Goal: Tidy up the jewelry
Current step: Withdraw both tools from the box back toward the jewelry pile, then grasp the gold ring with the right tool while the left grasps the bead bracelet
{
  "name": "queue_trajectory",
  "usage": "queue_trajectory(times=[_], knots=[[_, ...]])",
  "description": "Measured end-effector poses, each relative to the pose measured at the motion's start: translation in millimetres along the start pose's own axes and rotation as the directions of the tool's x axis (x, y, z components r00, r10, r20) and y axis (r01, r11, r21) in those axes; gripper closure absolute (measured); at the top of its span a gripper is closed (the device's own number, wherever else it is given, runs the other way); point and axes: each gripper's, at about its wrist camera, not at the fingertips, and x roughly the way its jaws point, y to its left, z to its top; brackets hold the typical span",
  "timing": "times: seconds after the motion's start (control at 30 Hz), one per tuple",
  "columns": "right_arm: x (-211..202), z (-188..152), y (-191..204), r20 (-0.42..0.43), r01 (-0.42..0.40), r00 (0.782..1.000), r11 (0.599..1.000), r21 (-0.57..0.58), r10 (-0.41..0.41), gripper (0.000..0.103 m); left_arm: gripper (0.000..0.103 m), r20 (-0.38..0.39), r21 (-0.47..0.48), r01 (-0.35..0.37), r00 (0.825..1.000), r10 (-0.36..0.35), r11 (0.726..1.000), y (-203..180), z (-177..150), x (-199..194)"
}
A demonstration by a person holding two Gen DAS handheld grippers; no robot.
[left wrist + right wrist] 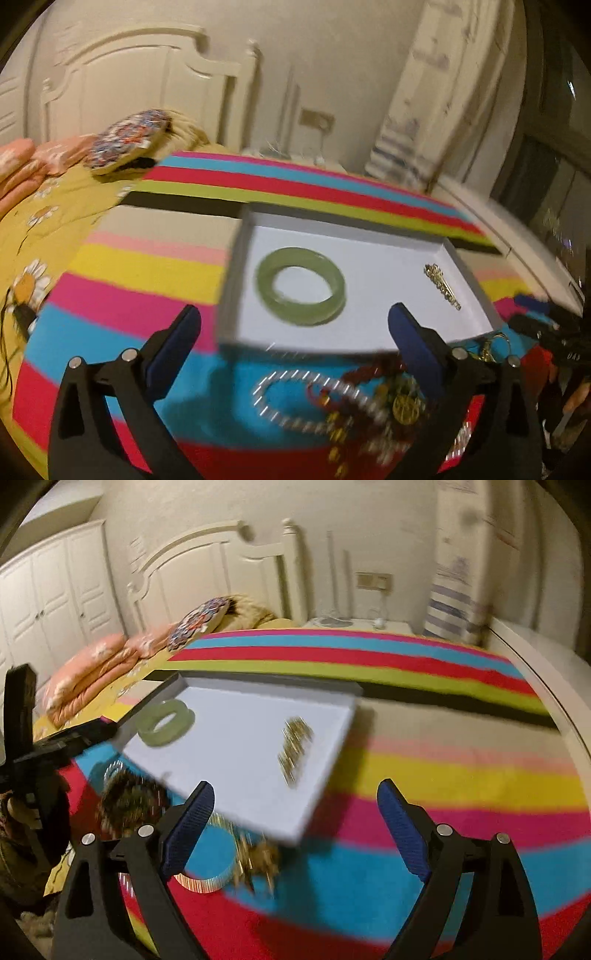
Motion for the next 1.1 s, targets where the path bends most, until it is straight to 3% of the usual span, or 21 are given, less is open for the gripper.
queue_trajectory(times=[0.1, 0.3, 0.47, 0.6, 0.7, 0.77, 0.87, 1.0, 1.1], knots=[[-10.5, -15.6, -2.1, -0.012, -0.030, 0.999, 0.999, 0.040, 0.030, 0.017, 0.003, 0.039, -0.025, -0.013, 0.999, 0.014, 1.000, 8.3, -13.7, -25.3], [-7.3, -19.7, 28.3, -0.027, -0.031, 0.999, 0.999, -0.039, 0.030, 0.024, 0.003, 0.033, 0.042, -0.051, 0.998, 0.050, 0.998, 1.3, -31.2, -45.5], [5.1, -22.1, 22.4, -0.062, -0.033, 0.997, 0.999, 0.008, 0.034, 0.042, 0.002, 0.009, 0.131, -0.054, 0.999, 0.053, 0.990, -14.8, -45.8, -47.0], [11.2, -23.2, 17.6, -0.078, -0.030, 0.996, 0.999, 0.044, 0.034, 0.049, 0.002, -0.002, 0.198, -0.051, 0.999, 0.053, 0.979, -28.7, -53.4, -43.0], [15.7, -21.5, 17.5, -0.079, -0.032, 0.996, 0.998, 0.055, 0.036, 0.060, 0.002, -0.034, 0.174, -0.030, 0.999, 0.036, 0.984, -24.9, -55.0, -36.5], [18.9, -22.8, 18.7, -0.088, -0.030, 0.996, 0.998, 0.046, 0.034, 0.075, 0.002, -0.048, 0.153, -0.018, 0.999, 0.025, 0.988, -20.8, -54.5, -34.4], [15.6, -23.5, 19.3, -0.069, -0.022, 0.997, 0.999, 0.033, 0.025, 0.088, 0.003, -0.075, 0.128, 0.021, 0.997, -0.011, 0.992, -20.7, -53.6, -31.9], [5.8, -24.0, 18.0, -0.017, 0.020, 1.000, 1.000, 0.021, -0.019, 0.090, 0.005, -0.063, 0.161, 0.049, 0.997, -0.039, 0.986, -33.2, -53.6, -36.1], [-0.7, -23.4, 13.9, 0.010, 0.026, 1.000, 0.999, 0.031, -0.026, 0.090, 0.014, -0.051, 0.222, 0.052, 0.998, -0.042, 0.974, -47.0, -55.1, -40.1]])
